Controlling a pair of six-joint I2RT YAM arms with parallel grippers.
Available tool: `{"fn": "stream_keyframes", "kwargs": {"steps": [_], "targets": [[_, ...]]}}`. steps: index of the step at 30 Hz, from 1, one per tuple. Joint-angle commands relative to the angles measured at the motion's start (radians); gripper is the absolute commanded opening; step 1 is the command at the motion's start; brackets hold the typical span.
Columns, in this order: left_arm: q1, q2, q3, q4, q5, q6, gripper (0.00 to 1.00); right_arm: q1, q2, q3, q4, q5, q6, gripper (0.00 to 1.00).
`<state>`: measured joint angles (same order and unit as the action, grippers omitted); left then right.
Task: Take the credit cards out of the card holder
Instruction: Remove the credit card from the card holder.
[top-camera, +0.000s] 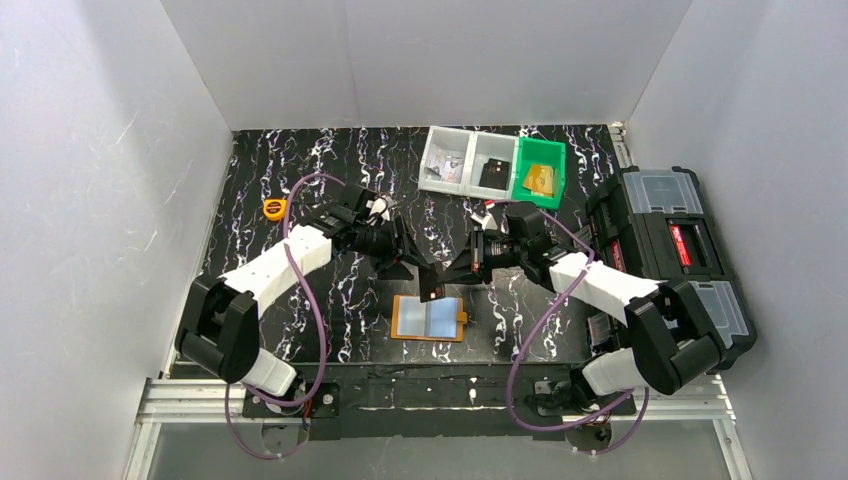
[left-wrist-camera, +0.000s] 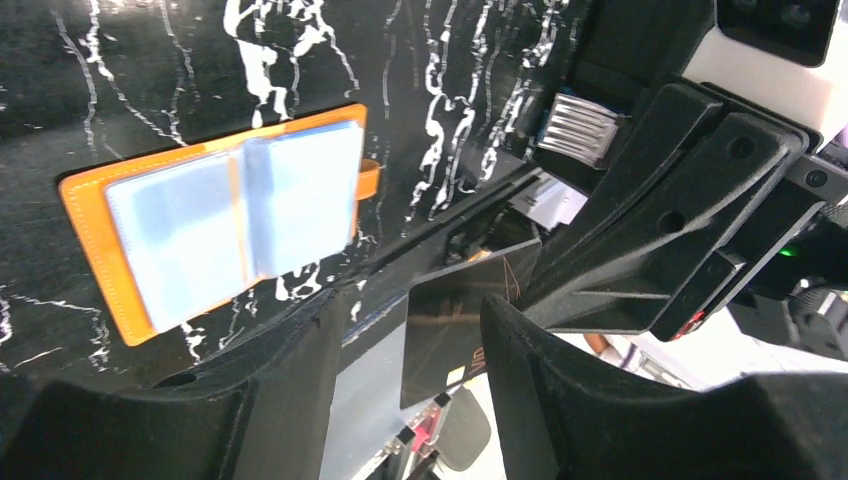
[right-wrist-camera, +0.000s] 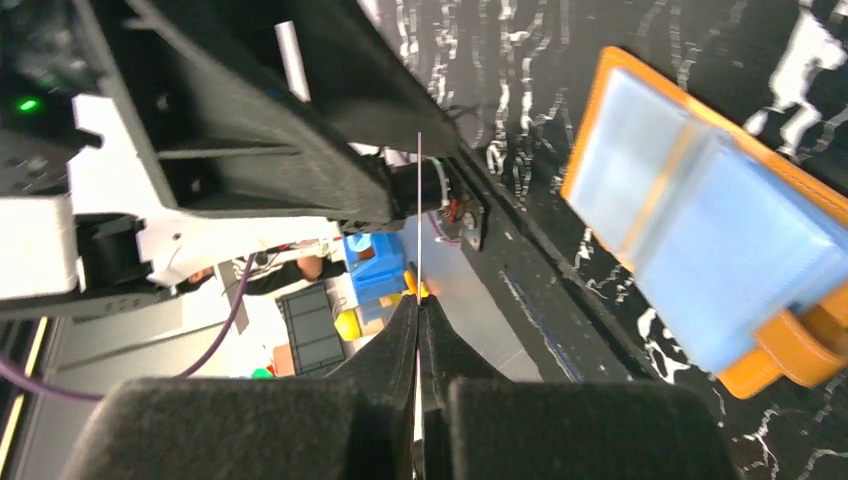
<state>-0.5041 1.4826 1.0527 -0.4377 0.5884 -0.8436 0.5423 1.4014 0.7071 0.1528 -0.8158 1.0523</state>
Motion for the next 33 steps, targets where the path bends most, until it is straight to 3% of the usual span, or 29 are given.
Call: {"fn": "stream_keyframes", "kwargs": {"steps": [1, 6, 10, 16, 17, 20, 23, 30, 33], "targets": [[0.018, -0.057, -0.037, 0.109, 0.123, -0.075, 0.5, -0.007, -0.031, 0.006, 0.186, -0.107, 0.114, 0.01], [0.028, -0.075, -0.057, 0.163, 0.157, -0.113, 0.44, -0.009, -0.028, 0.003, 0.234, -0.118, 0.154, 0.01], [0.032, -0.086, -0.084, 0.229, 0.192, -0.169, 0.32, -0.008, -0.02, 0.0, 0.248, -0.117, 0.164, 0.01], [0.032, -0.091, -0.137, 0.356, 0.235, -0.256, 0.0, -0.008, -0.003, -0.005, 0.304, -0.121, 0.203, 0.01], [0.032, -0.092, -0.142, 0.366, 0.238, -0.265, 0.0, -0.008, -0.002, -0.003, 0.31, -0.12, 0.207, 0.06], [0.032, -0.1, -0.163, 0.421, 0.239, -0.304, 0.0, -0.007, 0.003, 0.001, 0.332, -0.115, 0.225, 0.33], [0.031, -0.109, -0.196, 0.529, 0.232, -0.374, 0.0, -0.007, 0.021, 0.002, 0.366, -0.12, 0.253, 0.48], [0.032, -0.122, -0.246, 0.692, 0.189, -0.481, 0.0, 0.0, 0.055, -0.021, 0.509, -0.137, 0.355, 0.48], [0.032, -0.118, -0.244, 0.717, 0.175, -0.498, 0.0, 0.002, 0.063, -0.034, 0.549, -0.135, 0.381, 0.41]]}}
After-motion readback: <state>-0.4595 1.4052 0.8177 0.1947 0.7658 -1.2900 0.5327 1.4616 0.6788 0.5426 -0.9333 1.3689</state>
